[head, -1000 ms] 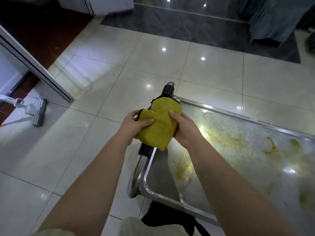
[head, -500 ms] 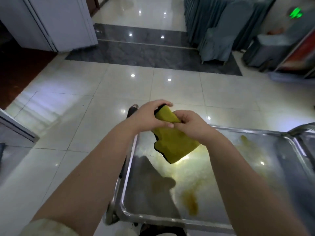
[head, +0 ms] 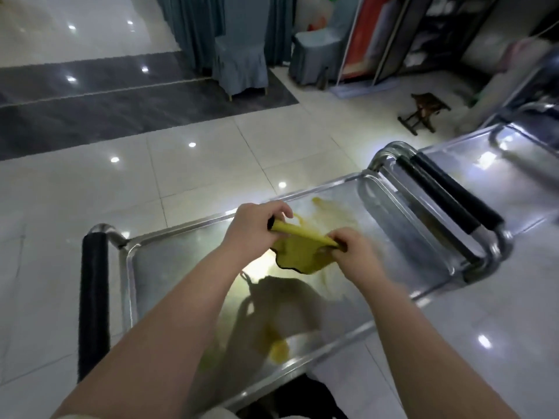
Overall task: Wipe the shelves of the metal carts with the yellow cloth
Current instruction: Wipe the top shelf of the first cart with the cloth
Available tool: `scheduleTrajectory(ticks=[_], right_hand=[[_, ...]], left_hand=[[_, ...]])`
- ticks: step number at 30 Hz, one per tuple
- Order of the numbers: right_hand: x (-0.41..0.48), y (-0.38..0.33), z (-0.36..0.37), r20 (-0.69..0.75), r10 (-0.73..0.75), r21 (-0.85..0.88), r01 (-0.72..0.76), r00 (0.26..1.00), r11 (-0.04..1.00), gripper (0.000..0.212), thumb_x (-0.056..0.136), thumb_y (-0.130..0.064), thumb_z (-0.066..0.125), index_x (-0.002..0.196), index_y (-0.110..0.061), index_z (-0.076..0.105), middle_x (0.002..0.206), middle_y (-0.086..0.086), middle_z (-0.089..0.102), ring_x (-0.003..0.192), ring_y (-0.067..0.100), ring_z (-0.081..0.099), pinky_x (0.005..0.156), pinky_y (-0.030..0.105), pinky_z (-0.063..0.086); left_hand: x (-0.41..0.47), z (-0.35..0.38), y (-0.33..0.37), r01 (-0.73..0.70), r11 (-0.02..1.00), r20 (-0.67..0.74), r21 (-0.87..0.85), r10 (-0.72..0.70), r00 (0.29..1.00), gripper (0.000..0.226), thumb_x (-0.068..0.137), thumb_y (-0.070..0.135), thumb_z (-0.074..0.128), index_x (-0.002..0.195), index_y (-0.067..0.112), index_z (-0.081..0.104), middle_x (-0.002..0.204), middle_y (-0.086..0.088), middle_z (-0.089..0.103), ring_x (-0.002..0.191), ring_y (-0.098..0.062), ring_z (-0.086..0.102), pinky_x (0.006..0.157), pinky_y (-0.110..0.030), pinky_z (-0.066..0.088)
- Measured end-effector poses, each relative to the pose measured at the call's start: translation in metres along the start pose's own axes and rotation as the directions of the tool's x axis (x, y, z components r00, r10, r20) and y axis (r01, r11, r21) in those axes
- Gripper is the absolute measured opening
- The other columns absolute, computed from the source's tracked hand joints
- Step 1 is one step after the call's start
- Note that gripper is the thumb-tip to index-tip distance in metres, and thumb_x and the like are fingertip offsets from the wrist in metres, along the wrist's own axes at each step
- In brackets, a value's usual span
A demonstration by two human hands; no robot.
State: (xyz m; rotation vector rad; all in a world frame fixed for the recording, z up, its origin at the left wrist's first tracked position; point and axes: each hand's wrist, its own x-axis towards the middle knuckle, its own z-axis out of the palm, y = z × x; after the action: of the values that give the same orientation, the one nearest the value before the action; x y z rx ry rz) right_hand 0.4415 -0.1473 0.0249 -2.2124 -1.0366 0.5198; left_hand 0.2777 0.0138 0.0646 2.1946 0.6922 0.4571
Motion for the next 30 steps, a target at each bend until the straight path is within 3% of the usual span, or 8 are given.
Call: scheduleTrajectory(ticks=[4,7,11,14,21,24,26,30], right_hand=[[-0.008,0.023,-0.032,-0.183,-0.064,-0.056,0.054,0.981,0.997,0.04,0.073,0.009,0.059,0.099,-0.017,0.073,0.097,-0.009,0.055,0.095,0.007,0.049,0.08,0.016,0.037],[-0.012,0.045,-0.062,-0.201,-0.096,-0.02,0.094,0.975,0.995,0.04,0.075,0.012,0.058,0.099,-0.017,0.073,0.097,-0.009,0.058,0.09,-0.001,0.047,0.08,0.008,0.037],[-0.009,0.088,-0.109,-0.196,0.084,0.214,-0.041,0.977,0.976,0.027,0.077,-0.003,0.075,0.092,-0.024,0.067,0.088,-0.015,0.064,0.084,0.003,0.057,0.079,0.02,0.048],[-0.004,0.131,-0.141,-0.11,0.062,0.239,-0.034,0.992,0.97,0.022,0.083,-0.012,0.074,0.083,-0.033,0.066,0.086,-0.016,0.064,0.087,0.006,0.058,0.077,0.027,0.046],[0.007,0.222,-0.219,0.16,0.084,0.239,-0.121,0.984,0.963,0.006,0.094,-0.018,0.063,0.092,-0.022,0.066,0.087,-0.013,0.059,0.082,0.001,0.052,0.071,0.021,0.041],[0.031,0.255,-0.219,0.13,0.097,0.079,-0.108,0.987,0.991,0.009,0.096,-0.021,0.06,0.104,-0.02,0.065,0.094,-0.013,0.057,0.086,-0.001,0.05,0.072,0.018,0.04],[0.051,0.274,-0.199,0.128,0.078,-0.035,-0.074,0.989,0.997,0.025,0.096,-0.015,0.057,0.121,-0.015,0.061,0.119,0.0,0.058,0.109,0.013,0.055,0.095,0.024,0.04],[0.064,0.311,-0.149,0.327,0.02,-0.348,0.1,0.945,0.932,0.058,0.097,-0.019,0.052,0.151,-0.022,0.031,0.161,0.006,0.017,0.149,0.028,0.008,0.122,0.042,0.01]], left_hand=[[0.01,0.041,0.002,-0.087,0.978,0.093,0.188,0.071,0.993,0.043,0.08,0.015,0.075,0.118,0.031,0.068,0.087,0.015,0.066,0.089,-0.017,0.053,0.092,-0.029,0.041],[0.013,0.078,0.02,-0.107,0.973,0.14,0.202,0.079,0.987,0.026,0.082,0.016,0.073,0.107,0.022,0.074,0.088,0.005,0.063,0.089,-0.023,0.059,0.08,-0.03,0.041],[0.02,0.132,0.049,0.055,0.994,0.149,0.09,-0.068,0.986,0.014,0.085,0.016,0.069,0.097,0.023,0.071,0.089,0.01,0.056,0.087,-0.015,0.055,0.077,-0.027,0.042],[0.031,0.177,0.071,0.216,0.976,0.181,-0.028,-0.208,0.961,0.016,0.082,0.015,0.07,0.084,0.03,0.066,0.087,0.011,0.062,0.085,-0.013,0.057,0.072,-0.026,0.044],[0.049,0.277,0.122,0.545,0.82,0.482,-0.178,-0.41,0.774,0.013,0.078,0.02,0.078,0.088,0.014,0.073,0.079,0.003,0.065,0.074,-0.011,0.059,0.069,-0.024,0.046],[0.055,0.322,0.124,0.514,0.837,0.261,-0.188,-0.462,0.848,0.01,0.08,0.02,0.077,0.088,0.021,0.071,0.082,0.008,0.065,0.079,-0.011,0.061,0.068,-0.024,0.046],[0.06,0.347,0.11,0.505,0.854,0.103,-0.126,-0.495,0.863,0.025,0.085,0.015,0.068,0.107,0.026,0.066,0.106,0.007,0.065,0.098,-0.015,0.061,0.082,-0.027,0.048],[0.054,0.373,0.07,0.444,0.859,-0.053,0.255,-0.447,0.893,0.042,0.098,0.032,0.052,0.139,0.022,0.05,0.145,-0.006,0.048,0.132,-0.028,0.045,0.107,-0.046,0.039]])
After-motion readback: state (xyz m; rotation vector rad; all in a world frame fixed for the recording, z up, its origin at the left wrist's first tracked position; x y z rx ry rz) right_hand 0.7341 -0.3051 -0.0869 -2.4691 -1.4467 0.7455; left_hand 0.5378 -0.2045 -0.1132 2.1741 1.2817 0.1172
